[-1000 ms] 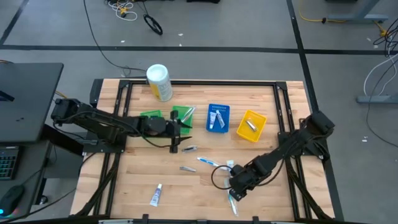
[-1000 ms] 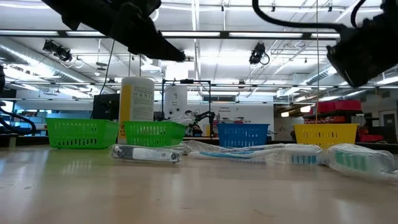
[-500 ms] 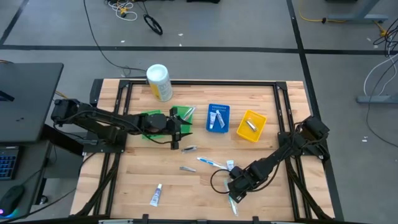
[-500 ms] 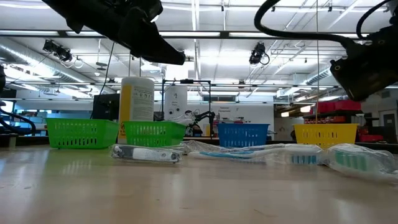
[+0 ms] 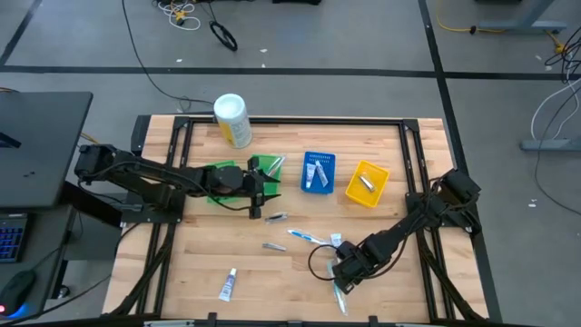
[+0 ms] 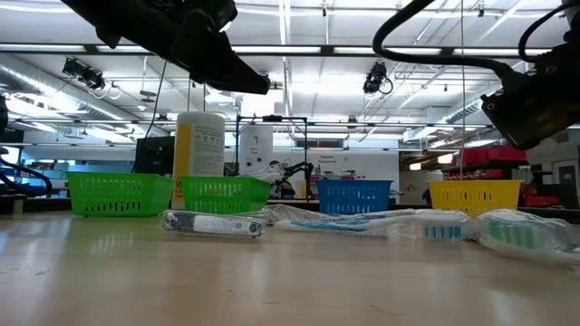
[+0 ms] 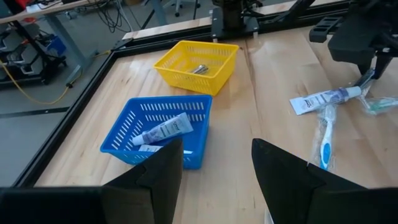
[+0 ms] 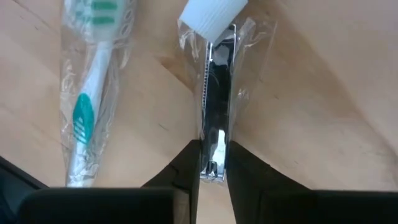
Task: Pick & Place Travel size toiletries
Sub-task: Put the silver nail cutter into the yellow bin
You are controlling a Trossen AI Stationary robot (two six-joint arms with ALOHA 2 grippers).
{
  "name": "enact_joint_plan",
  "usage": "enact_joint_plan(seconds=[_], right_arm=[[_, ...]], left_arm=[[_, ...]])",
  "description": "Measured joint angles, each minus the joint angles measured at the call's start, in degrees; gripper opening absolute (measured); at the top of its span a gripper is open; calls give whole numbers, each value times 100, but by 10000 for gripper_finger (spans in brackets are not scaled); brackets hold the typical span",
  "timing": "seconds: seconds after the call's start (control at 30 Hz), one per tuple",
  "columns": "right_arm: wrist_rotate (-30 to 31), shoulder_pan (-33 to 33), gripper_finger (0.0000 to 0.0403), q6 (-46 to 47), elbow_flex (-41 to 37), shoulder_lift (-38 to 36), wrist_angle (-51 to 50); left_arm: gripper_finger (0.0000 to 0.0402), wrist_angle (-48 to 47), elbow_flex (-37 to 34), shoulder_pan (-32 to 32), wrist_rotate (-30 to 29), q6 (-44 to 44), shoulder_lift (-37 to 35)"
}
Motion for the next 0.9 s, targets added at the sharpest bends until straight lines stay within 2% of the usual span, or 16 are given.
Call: enact_joint_plan(seconds=[0.2,0.4,0.5,0.73,0.9], right_arm=[[-24,-70,63,-34,0,0,-38],[-28,-79,65,-467,135,31,-173],[-33,-81,81,-752,162,35,-156],[-41,-80,148,-926,168,33,-101],[217,64,153,-942,170,33,-111]], left_arm=[[201,-115,-1,0,0,-7,0],[201,-229,-2,0,0,-39,0],[201,-223,-2,0,0,-55,0],[201,-219,-2,0,0,-179,0],[201,-225,-2,0,0,-289,0]])
